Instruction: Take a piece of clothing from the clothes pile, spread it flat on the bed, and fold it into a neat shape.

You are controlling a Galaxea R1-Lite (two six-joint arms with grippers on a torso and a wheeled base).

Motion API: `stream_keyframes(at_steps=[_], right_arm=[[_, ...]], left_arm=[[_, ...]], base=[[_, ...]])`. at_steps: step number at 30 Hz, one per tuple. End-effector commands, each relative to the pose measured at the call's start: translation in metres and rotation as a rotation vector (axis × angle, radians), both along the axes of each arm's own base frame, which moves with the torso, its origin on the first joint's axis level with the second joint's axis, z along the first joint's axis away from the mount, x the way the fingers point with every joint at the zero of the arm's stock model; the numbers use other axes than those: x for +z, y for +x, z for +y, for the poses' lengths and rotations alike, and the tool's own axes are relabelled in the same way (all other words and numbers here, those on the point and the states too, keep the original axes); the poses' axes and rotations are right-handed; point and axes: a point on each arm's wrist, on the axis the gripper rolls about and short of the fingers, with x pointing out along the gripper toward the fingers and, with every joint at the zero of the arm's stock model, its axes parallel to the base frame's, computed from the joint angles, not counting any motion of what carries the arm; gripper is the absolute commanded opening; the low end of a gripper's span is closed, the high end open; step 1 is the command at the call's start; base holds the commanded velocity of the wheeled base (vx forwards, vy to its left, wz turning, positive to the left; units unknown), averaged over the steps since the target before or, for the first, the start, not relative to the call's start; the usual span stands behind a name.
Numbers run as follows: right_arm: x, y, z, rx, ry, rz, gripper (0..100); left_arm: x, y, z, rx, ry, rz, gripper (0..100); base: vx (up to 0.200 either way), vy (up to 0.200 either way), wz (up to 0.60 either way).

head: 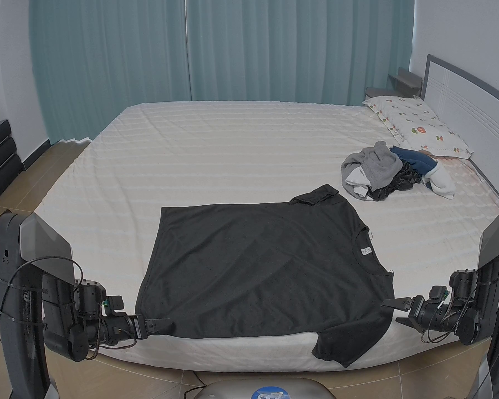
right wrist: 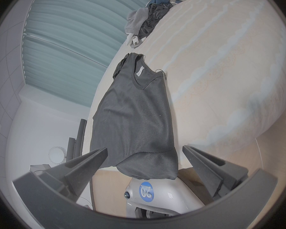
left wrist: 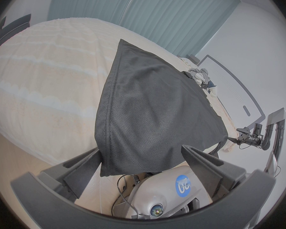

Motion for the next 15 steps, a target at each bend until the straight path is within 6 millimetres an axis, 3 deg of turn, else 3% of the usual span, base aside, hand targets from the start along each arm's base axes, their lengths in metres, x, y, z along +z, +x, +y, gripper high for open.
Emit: stream_keyframes(at_steps=[1,6,7,15], right_arm=[[0.0,0.001,0.0,0.001,0.0,-0.008,100],[0.0,0.001,0.0,0.0,-0.001,-0.008,100],[0.0,0.001,0.0,0.0,-0.001,-0.008,100],[0.001,0.0,0.0,-0.002,-0.002,-0.007,100]], left_arm=[[-0.004,0.0,0.001,0.005,0.002,0.01,100],[-0.004,0.0,0.001,0.008,0.001,0.012,100],[-0.004,0.0,0.001,0.01,0.0,0.012,0],[-0.003,-0.01,0.007,0.033,0.001,0.049,0]], base=[[0.0,0.0,0.0],[0.0,0.0,0.0],[0.0,0.0,0.0],[0.0,0.0,0.0]])
